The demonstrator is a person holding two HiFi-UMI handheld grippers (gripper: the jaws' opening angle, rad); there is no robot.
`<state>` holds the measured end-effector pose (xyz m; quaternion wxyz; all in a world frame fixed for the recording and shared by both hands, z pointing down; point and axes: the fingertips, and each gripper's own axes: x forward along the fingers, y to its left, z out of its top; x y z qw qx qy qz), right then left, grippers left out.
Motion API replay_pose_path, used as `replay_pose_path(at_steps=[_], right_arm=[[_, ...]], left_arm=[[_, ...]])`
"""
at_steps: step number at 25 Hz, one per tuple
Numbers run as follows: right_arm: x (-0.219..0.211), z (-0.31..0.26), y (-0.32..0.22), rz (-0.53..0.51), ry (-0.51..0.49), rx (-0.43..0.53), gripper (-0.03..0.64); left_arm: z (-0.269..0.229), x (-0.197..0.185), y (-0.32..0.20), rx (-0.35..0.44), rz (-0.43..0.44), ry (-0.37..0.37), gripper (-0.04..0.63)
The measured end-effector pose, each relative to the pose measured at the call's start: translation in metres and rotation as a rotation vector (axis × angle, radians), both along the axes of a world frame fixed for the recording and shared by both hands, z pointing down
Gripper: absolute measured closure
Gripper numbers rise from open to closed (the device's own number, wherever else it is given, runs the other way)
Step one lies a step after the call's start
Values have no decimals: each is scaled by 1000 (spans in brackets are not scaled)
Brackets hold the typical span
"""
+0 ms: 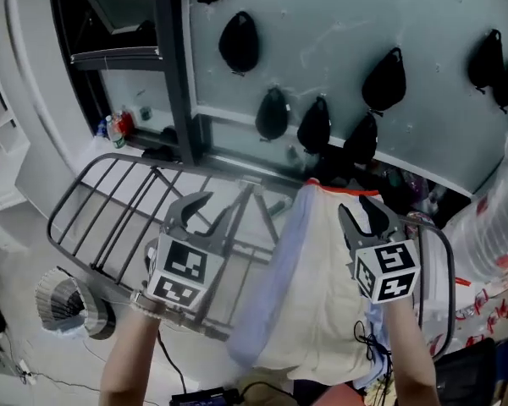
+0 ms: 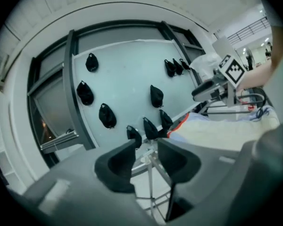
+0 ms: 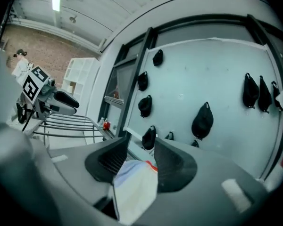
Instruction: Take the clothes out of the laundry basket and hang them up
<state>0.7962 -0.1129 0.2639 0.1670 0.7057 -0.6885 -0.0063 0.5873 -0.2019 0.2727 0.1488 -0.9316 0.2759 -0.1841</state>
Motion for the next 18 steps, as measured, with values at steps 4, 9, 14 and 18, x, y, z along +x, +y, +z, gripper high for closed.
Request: replay_pose_path(at_steps=[4,9,14,18], right_arm=[[-92,-24,1,-108,10,59,451],[-220,-40,-4,-279,2,105,451],[-341,-49,5,-437,2,145,451],[-441,-50,21,-566,0,167,451]], left_arm=[[-13,-81,28,37,-64,26,473],[-17,-194,58,42,-188,57,476],[-14,-306,89,47,-311,52,477],[-7,-402,121,46,-422,52,479]])
